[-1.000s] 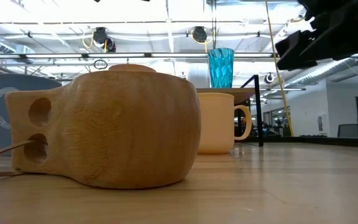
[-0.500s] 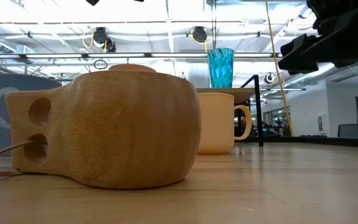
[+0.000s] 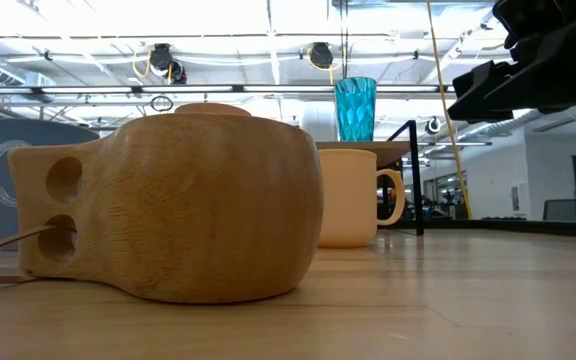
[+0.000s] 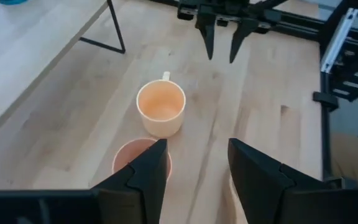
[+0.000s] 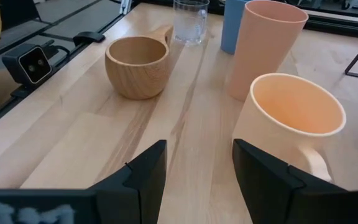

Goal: Stack small to large cups/mugs on shelf
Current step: Put the light blue cup on the shelf

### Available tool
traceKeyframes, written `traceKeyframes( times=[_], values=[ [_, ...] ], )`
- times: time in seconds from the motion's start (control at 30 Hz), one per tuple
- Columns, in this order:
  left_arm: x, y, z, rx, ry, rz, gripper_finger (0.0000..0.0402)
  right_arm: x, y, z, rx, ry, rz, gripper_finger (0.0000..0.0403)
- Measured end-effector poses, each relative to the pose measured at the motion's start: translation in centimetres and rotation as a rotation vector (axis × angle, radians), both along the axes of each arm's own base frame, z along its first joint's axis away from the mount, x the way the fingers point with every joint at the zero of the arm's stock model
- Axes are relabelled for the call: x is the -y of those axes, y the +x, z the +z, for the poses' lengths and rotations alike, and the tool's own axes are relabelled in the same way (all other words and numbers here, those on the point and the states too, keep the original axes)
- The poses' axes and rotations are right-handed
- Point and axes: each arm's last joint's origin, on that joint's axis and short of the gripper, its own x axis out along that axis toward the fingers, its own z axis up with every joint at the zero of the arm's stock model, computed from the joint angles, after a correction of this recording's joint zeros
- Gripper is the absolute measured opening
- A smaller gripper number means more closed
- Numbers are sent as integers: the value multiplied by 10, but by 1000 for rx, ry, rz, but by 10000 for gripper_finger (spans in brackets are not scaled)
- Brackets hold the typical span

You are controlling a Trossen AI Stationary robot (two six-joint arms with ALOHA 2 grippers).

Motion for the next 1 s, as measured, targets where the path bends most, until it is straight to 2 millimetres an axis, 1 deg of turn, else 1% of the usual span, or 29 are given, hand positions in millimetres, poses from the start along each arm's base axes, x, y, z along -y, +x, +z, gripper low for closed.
traceKeyframes(
  times=[0.13,0.3,0.4,0.53,0.63,0.7,0.83,1.0],
  values=[
    [-5,-14,11,-111,-63,18,170,0,0,-1,-6,-2,0,173],
    [-13,-25,18,-230,-224,94,170,0,0,-1,-10,-4,0,173],
    [-16,-25,17,-295,-318,114,170,0,0,-1,-10,-4,0,173],
    [-21,-25,9,-438,-412,180,170,0,0,-1,-9,-5,0,173],
    [-24,-29,-1,-589,-400,255,170,0,0,0,-4,-1,0,173],
    [-23,-26,-7,-645,-383,286,170,0,0,0,-4,1,-1,173],
    [-16,-18,-16,-658,-352,235,170,0,0,0,-6,2,-1,173],
    [-8,-8,-31,-736,-260,142,170,0,0,-1,-12,0,-1,173]
  ],
)
